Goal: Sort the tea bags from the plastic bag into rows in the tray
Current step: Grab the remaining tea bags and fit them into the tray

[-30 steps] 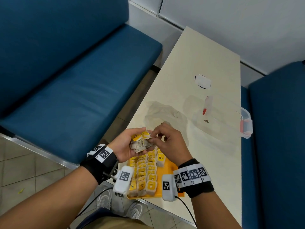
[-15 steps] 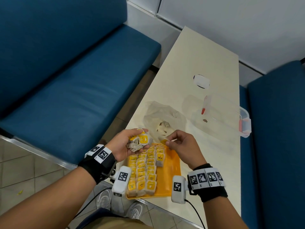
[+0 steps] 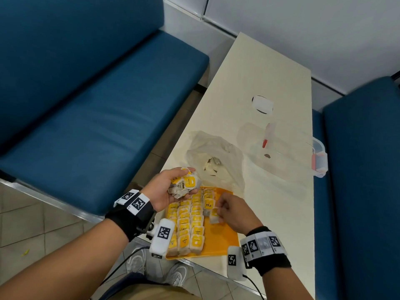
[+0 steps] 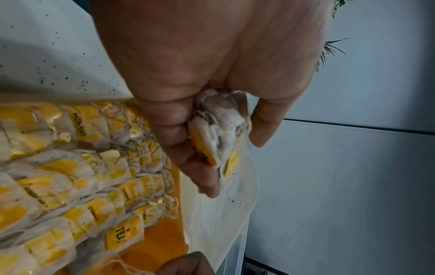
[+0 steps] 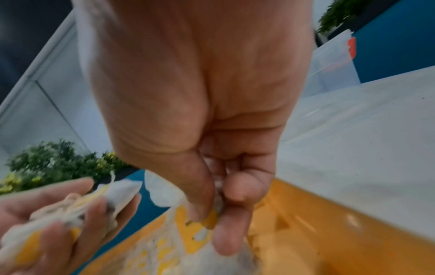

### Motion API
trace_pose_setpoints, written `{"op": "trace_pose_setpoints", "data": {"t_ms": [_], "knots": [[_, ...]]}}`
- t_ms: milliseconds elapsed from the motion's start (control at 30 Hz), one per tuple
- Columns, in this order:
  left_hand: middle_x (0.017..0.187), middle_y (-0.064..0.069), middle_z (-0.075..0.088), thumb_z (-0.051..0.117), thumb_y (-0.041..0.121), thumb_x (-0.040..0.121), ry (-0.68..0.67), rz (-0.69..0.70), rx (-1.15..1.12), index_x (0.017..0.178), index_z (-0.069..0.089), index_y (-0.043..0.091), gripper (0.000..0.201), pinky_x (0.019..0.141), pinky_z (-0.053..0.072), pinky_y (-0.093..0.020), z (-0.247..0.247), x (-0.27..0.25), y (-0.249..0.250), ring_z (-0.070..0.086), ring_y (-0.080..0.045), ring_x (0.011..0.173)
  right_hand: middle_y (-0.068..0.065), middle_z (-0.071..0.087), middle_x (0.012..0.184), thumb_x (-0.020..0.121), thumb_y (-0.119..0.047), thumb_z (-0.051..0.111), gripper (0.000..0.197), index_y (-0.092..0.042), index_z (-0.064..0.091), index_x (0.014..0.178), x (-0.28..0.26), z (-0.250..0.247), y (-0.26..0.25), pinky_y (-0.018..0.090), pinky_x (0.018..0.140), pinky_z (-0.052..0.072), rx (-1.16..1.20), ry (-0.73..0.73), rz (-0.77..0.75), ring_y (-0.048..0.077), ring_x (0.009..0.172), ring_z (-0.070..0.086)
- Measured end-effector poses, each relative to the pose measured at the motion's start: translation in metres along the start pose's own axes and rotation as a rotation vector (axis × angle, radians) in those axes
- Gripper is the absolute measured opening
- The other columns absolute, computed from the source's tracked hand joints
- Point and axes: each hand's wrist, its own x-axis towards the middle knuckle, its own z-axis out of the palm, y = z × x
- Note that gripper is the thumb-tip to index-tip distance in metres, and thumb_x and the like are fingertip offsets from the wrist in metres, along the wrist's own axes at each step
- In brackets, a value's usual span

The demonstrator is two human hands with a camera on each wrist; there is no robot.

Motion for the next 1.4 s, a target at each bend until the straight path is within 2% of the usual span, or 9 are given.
{"op": "trace_pose_setpoints", "data": {"t_ms": [300, 533, 700, 800, 1067, 1133, 1200, 1300, 1400], "knots": [[0.111, -0.020, 0.074, 0.059, 0.024, 0.099, 0.042, 0.018, 0.013, 0.125, 0.069, 0.013, 0.030, 0.065, 0.061, -0.032, -0.001, 0.004, -0.007, 0.073, -0.035, 0.092, 0.008, 0.065, 0.100, 0.089, -0.003, 0.048, 0.020, -0.023, 0.051, 0.085, 0.024, 0.032, -0.005, 0.025, 0.058, 0.043, -0.098, -0.004, 0.154, 0.025, 0.083, 0.067], [0.107, -0.020, 0.074, 0.060, 0.023, 0.098, 0.052, 0.021, 0.011, 0.124, 0.070, 0.013, 0.029, 0.064, 0.061, -0.031, -0.001, 0.005, -0.007, 0.073, -0.035, 0.090, 0.013, 0.064, 0.112, 0.093, -0.004, 0.050, 0.018, -0.004, 0.058, 0.110, 0.027, 0.045, -0.004, 0.024, 0.072, 0.038, -0.169, 0.111, 0.166, 0.028, 0.104, 0.061], [0.110, -0.020, 0.074, 0.060, 0.024, 0.098, 0.048, 0.009, 0.038, 0.124, 0.070, 0.013, 0.029, 0.065, 0.060, -0.032, 0.000, 0.006, -0.007, 0.074, -0.034, 0.089, 0.010, 0.064, 0.104, 0.093, -0.007, 0.055, 0.009, -0.016, 0.051, 0.092, 0.029, 0.047, -0.008, 0.026, 0.071, 0.040, -0.096, 0.149, 0.165, 0.019, 0.088, 0.053], [0.111, -0.020, 0.074, 0.060, 0.023, 0.098, 0.042, 0.001, 0.049, 0.124, 0.069, 0.013, 0.029, 0.065, 0.059, -0.032, 0.001, 0.006, -0.006, 0.074, -0.033, 0.089, 0.005, 0.061, 0.094, 0.092, -0.007, 0.057, 0.011, -0.016, 0.052, 0.088, 0.030, 0.047, -0.009, 0.023, 0.060, 0.037, -0.060, 0.161, 0.164, 0.019, 0.085, 0.054], [0.108, -0.020, 0.074, 0.058, 0.024, 0.099, 0.043, -0.013, 0.045, 0.125, 0.068, 0.013, 0.029, 0.066, 0.058, -0.032, 0.000, 0.006, -0.004, 0.073, -0.033, 0.089, 0.002, 0.059, 0.100, 0.091, -0.014, 0.063, 0.016, -0.012, 0.054, 0.104, 0.013, 0.032, -0.013, 0.025, 0.068, 0.038, -0.026, 0.176, 0.155, 0.020, 0.094, 0.059], [0.107, -0.020, 0.074, 0.058, 0.024, 0.099, 0.044, -0.013, 0.040, 0.125, 0.068, 0.012, 0.029, 0.066, 0.058, -0.032, 0.000, 0.007, -0.003, 0.073, -0.033, 0.088, -0.004, 0.059, 0.094, 0.088, -0.021, 0.069, 0.020, -0.015, 0.053, 0.099, -0.002, 0.024, -0.015, 0.022, 0.063, 0.036, -0.072, 0.187, 0.094, 0.015, 0.088, 0.057], [0.108, -0.021, 0.074, 0.059, 0.023, 0.099, 0.047, -0.014, 0.036, 0.124, 0.067, 0.012, 0.029, 0.066, 0.059, -0.032, -0.001, 0.007, -0.003, 0.073, -0.033, 0.088, -0.009, 0.058, 0.082, 0.080, -0.027, 0.077, 0.024, -0.015, 0.059, 0.090, -0.015, 0.022, -0.015, 0.018, 0.056, 0.036, -0.109, 0.087, 0.088, 0.008, 0.075, 0.055], [0.107, -0.021, 0.074, 0.058, 0.022, 0.099, 0.055, -0.014, 0.039, 0.125, 0.068, 0.011, 0.030, 0.067, 0.058, -0.033, 0.000, 0.008, -0.004, 0.073, -0.033, 0.087, 0.000, 0.066, 0.080, 0.071, -0.027, 0.085, 0.028, -0.011, 0.067, 0.084, -0.024, 0.035, -0.011, 0.028, 0.062, 0.050, -0.170, -0.139, 0.127, 0.014, 0.068, 0.062], [0.107, -0.021, 0.074, 0.058, 0.022, 0.099, 0.054, -0.014, 0.038, 0.125, 0.068, 0.011, 0.030, 0.066, 0.059, -0.033, 0.001, 0.008, -0.003, 0.074, -0.033, 0.087, -0.004, 0.061, 0.068, 0.071, -0.022, 0.085, 0.022, -0.017, 0.063, 0.067, -0.024, 0.049, -0.008, 0.029, 0.066, 0.053, -0.239, -0.219, 0.105, 0.016, 0.067, 0.061]]}}
